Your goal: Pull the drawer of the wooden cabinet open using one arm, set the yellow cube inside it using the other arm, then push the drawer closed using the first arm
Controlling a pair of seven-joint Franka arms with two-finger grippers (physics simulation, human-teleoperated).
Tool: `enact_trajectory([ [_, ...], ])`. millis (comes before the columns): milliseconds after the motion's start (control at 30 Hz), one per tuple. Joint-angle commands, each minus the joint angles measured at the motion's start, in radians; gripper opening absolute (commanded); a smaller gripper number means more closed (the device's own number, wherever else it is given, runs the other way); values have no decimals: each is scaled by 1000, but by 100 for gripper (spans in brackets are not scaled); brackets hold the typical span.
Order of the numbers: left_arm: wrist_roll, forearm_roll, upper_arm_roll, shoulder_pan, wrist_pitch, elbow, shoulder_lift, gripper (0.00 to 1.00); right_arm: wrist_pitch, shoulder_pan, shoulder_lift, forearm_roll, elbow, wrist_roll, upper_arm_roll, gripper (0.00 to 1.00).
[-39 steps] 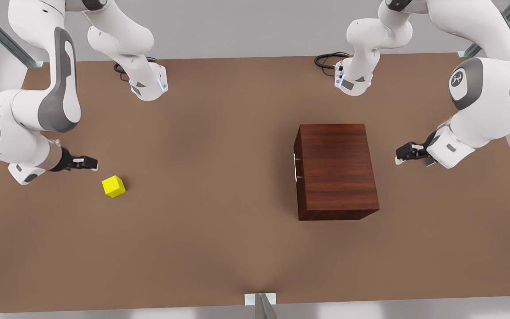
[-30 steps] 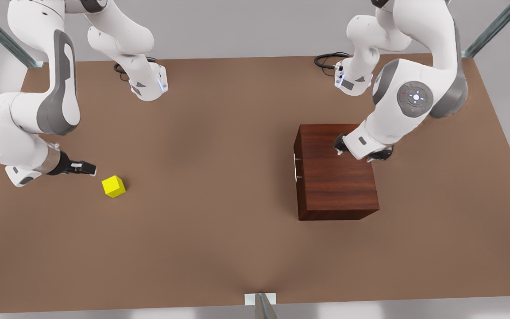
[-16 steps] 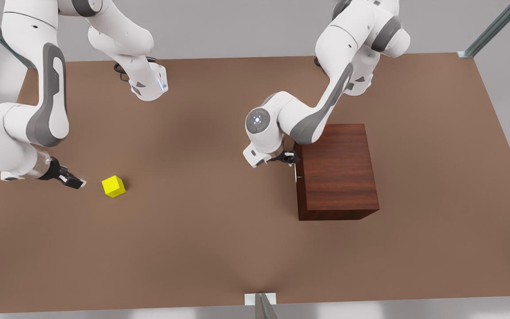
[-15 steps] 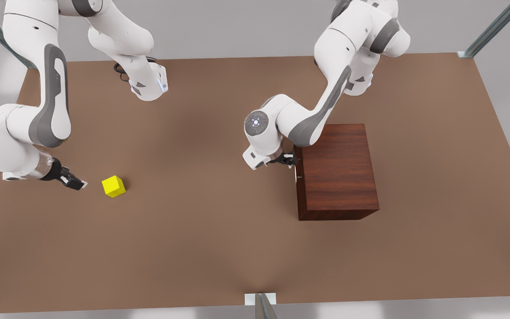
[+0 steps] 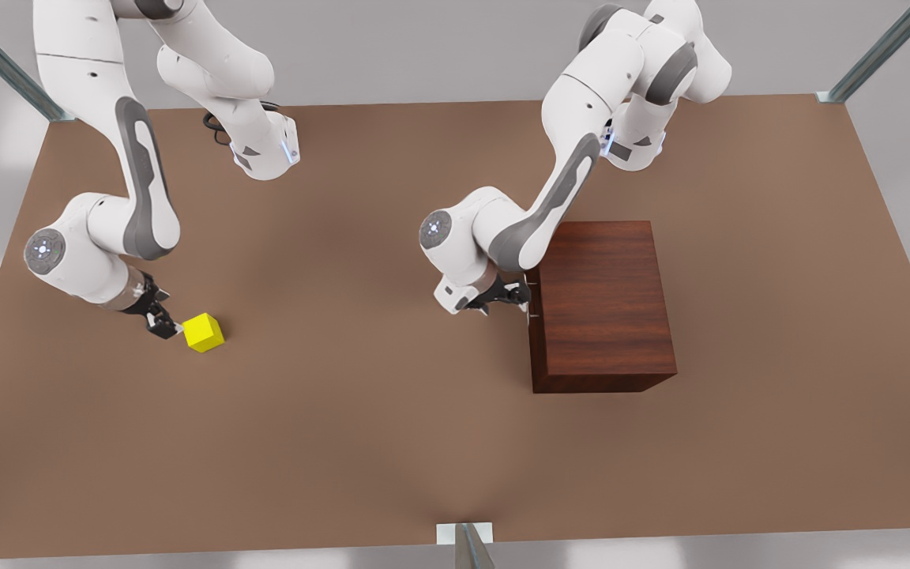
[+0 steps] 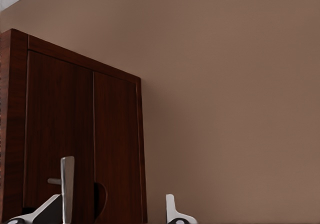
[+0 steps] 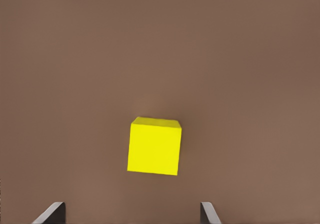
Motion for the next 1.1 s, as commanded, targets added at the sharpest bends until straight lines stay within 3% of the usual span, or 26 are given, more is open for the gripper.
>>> enact_trajectory([
  [0,-168,19,3,0,-17,-13,-6,100,99,-1,16,1,-4,322,0,100],
  [233,-167,68,3,-6,-56,-33,2,100,148,-6,120,-21,11,363,2,100],
  [1067,-202,-27,-6,-25,96,-11,11,100,234,-12,241,-196,13,397,11,100],
])
